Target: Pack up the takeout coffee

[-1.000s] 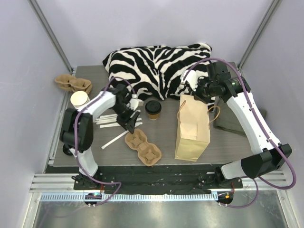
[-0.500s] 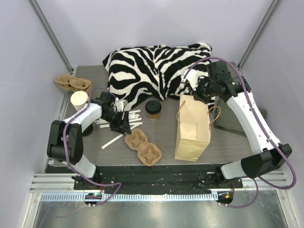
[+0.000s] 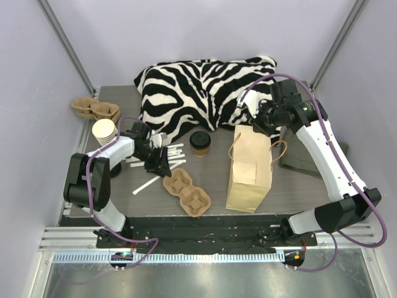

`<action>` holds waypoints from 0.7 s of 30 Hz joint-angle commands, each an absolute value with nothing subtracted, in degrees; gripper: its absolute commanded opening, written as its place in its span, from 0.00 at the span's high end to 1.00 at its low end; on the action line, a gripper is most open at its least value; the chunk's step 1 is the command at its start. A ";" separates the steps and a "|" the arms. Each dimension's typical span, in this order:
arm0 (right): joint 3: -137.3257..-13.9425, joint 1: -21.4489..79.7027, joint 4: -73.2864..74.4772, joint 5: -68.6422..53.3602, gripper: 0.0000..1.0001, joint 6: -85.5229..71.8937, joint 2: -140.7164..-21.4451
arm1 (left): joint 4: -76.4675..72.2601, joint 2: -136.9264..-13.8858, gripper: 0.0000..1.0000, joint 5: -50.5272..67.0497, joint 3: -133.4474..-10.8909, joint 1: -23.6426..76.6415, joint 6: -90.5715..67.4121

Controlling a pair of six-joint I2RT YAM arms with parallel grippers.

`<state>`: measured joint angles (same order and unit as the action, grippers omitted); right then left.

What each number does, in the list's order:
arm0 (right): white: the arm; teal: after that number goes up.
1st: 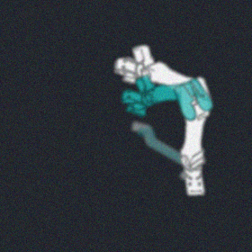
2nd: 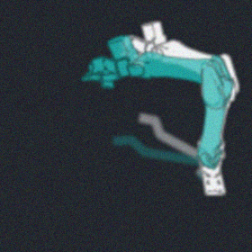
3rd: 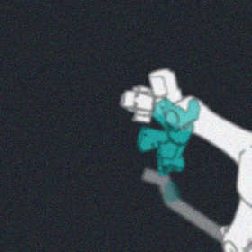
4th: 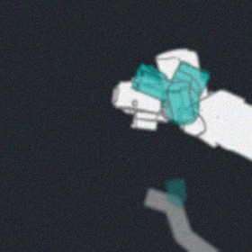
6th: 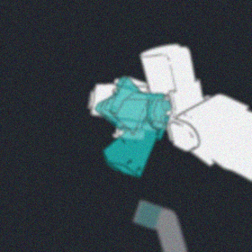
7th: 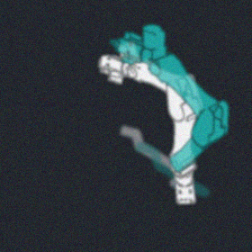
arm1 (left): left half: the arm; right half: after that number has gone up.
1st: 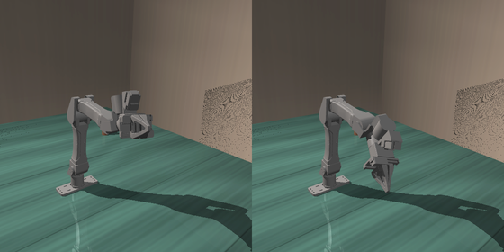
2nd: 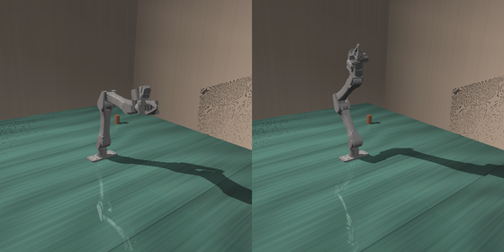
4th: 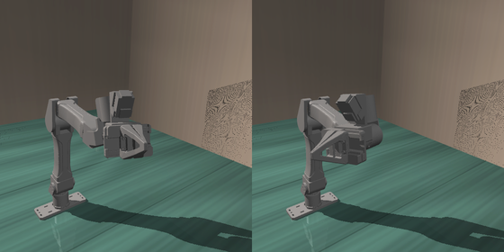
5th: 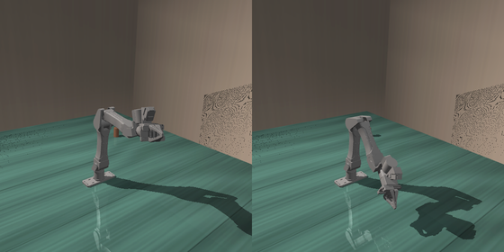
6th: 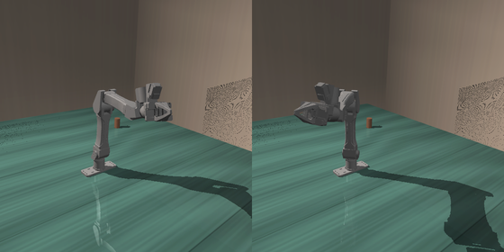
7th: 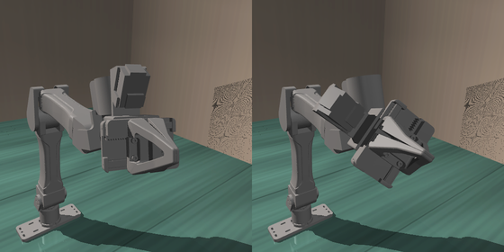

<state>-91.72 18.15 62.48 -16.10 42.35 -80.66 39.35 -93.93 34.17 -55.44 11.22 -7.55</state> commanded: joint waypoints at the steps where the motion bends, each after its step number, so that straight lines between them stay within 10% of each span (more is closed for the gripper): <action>1: -93.43 18.02 63.19 -16.61 0.99 40.52 -80.33 | 37.35 -94.74 0.56 35.86 -55.20 10.99 -7.91; 18: -93.08 18.11 62.75 -16.79 0.98 37.97 -80.51 | 40.86 -91.15 0.99 32.96 -58.45 10.99 -3.34; 21: -94.30 18.11 64.33 -16.52 0.59 38.06 -81.65 | 42.18 -89.74 1.00 31.64 -58.97 11.07 -2.02</action>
